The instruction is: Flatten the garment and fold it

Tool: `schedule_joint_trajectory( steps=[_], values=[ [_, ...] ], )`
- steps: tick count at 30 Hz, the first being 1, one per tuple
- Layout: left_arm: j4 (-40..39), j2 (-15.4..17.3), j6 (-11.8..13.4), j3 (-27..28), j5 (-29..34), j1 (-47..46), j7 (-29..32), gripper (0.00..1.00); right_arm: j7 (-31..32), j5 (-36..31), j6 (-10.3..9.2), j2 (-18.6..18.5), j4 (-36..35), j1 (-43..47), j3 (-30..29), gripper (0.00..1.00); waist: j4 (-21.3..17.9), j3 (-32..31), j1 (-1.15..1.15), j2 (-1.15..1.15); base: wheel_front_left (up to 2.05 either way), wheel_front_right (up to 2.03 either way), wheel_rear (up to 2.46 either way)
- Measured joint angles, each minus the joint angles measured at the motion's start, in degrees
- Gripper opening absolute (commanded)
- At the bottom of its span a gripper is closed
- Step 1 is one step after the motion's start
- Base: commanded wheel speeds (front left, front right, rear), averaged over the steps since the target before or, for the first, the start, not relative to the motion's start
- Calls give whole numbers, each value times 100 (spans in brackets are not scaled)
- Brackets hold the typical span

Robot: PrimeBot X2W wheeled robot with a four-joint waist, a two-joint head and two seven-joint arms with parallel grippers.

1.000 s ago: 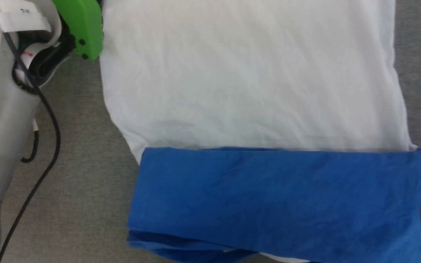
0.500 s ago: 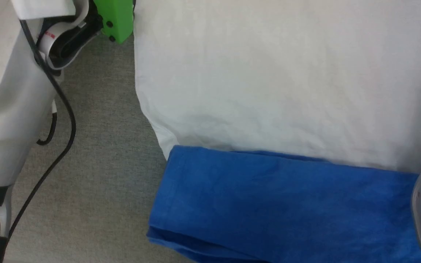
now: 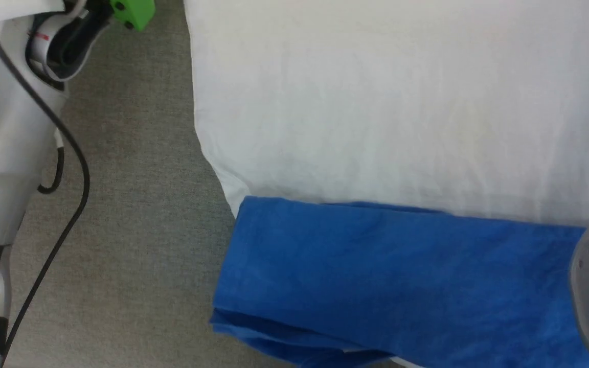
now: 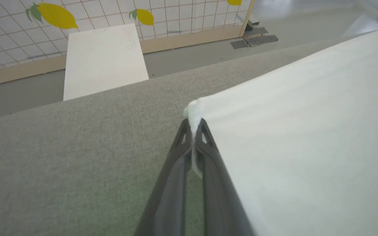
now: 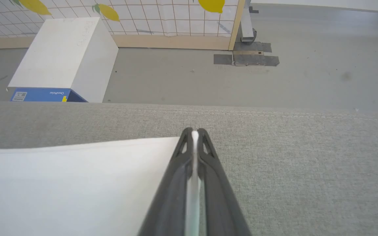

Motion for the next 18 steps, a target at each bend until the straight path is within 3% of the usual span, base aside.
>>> schedule_joint_trajectory(
  steps=[7,18],
  values=[
    [165,91,0,181,14,24,-638,0,-296,495,0,9,24,35,4,0,-117,-475,0,0,0,0,0],
    [-1072,805,88,162,49,1518,-1351,0,51,1793,1,-177,-1354,1908,221,0,-364,-1602,0,0,0,0,0]
  ],
)
